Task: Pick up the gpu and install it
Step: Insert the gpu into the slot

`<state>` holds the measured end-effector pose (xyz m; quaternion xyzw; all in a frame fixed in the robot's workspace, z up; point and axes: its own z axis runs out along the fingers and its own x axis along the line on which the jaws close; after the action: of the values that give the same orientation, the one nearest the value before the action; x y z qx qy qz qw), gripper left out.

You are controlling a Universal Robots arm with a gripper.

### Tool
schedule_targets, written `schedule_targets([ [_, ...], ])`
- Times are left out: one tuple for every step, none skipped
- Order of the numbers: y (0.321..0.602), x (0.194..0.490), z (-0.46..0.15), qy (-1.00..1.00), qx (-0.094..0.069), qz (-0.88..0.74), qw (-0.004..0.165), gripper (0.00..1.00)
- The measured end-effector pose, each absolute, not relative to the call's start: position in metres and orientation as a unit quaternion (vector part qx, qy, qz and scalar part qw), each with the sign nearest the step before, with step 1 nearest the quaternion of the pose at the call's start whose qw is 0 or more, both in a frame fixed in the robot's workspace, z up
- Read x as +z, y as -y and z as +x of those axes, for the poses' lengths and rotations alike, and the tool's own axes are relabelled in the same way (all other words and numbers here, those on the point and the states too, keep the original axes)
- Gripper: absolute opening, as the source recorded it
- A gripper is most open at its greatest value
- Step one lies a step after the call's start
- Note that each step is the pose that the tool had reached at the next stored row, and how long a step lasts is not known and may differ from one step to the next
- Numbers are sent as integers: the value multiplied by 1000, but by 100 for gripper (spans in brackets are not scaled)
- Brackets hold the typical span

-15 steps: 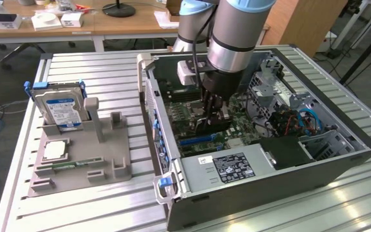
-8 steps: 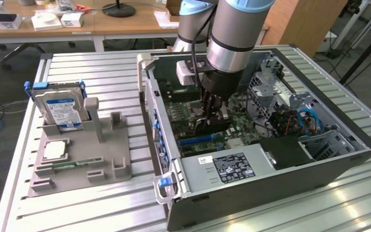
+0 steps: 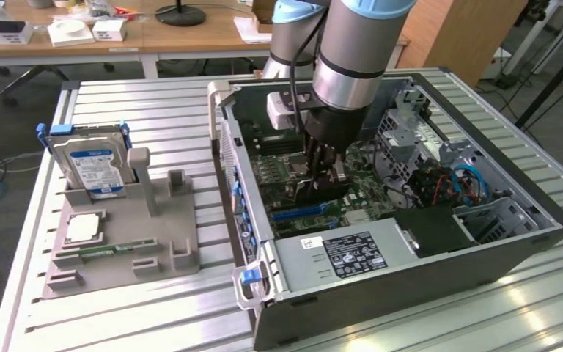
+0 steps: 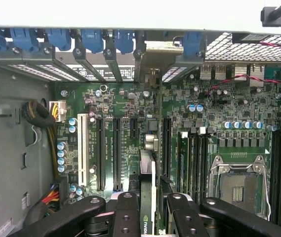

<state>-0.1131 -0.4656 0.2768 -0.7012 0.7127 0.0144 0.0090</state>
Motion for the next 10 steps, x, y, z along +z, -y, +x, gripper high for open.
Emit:
schedule_targets([
  [466, 277, -113, -713, 14, -701, 9, 26],
  [466, 277, -113, -713, 14, -701, 9, 26],
  [466, 277, -113, -713, 14, -701, 9, 26],
  [466, 277, -113, -713, 14, -701, 9, 26],
  [466, 277, -113, -713, 14, -701, 9, 26],
  [466, 276, -113, -713, 14, -701, 9, 26],
  [466, 276, -113, -713, 14, -701, 9, 26],
  [466, 276, -113, -713, 14, -701, 9, 26],
  [466, 276, -113, -713, 14, -701, 9, 26],
  [466, 276, -113, -713, 14, -701, 9, 26],
])
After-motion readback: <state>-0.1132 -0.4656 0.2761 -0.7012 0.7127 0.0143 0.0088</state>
